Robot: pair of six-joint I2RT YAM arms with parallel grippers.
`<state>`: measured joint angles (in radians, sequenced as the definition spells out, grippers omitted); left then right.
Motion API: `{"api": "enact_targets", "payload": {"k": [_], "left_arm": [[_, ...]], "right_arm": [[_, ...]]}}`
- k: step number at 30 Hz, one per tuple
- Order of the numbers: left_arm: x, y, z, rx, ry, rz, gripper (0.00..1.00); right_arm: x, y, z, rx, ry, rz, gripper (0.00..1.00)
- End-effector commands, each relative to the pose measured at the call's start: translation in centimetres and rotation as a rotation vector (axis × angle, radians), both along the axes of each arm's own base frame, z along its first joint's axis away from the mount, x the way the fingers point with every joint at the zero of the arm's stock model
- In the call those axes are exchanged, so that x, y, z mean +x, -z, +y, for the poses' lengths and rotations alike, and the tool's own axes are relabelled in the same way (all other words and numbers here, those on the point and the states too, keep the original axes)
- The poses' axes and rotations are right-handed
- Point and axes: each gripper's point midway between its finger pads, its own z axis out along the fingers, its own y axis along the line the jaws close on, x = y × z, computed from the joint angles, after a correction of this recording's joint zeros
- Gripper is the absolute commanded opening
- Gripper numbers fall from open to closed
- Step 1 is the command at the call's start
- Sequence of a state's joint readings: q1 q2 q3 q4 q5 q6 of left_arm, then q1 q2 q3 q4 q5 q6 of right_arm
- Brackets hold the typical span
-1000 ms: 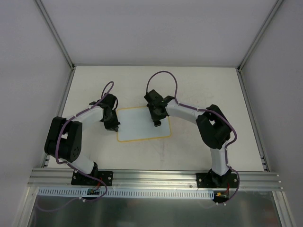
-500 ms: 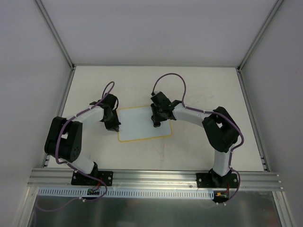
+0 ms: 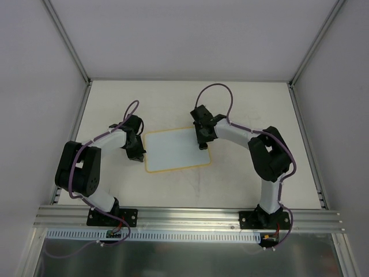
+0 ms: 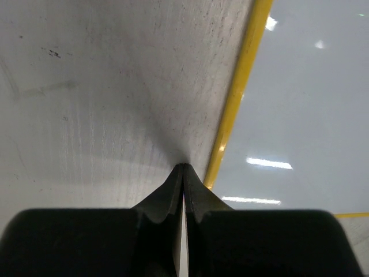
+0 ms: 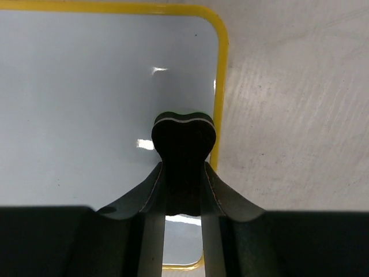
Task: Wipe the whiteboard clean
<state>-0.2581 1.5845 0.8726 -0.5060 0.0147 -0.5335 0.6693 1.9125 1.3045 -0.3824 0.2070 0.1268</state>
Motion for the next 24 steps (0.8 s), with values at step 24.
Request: {"api": "enact_targets", "payload": {"k": [24], "left_arm": [[3.2, -4.9, -0.1, 0.000, 0.013, -0.160, 0.11]], "right_arm": [[0.4, -3.8, -9.6, -0.067, 0.185, -0.067, 0.00]]}}
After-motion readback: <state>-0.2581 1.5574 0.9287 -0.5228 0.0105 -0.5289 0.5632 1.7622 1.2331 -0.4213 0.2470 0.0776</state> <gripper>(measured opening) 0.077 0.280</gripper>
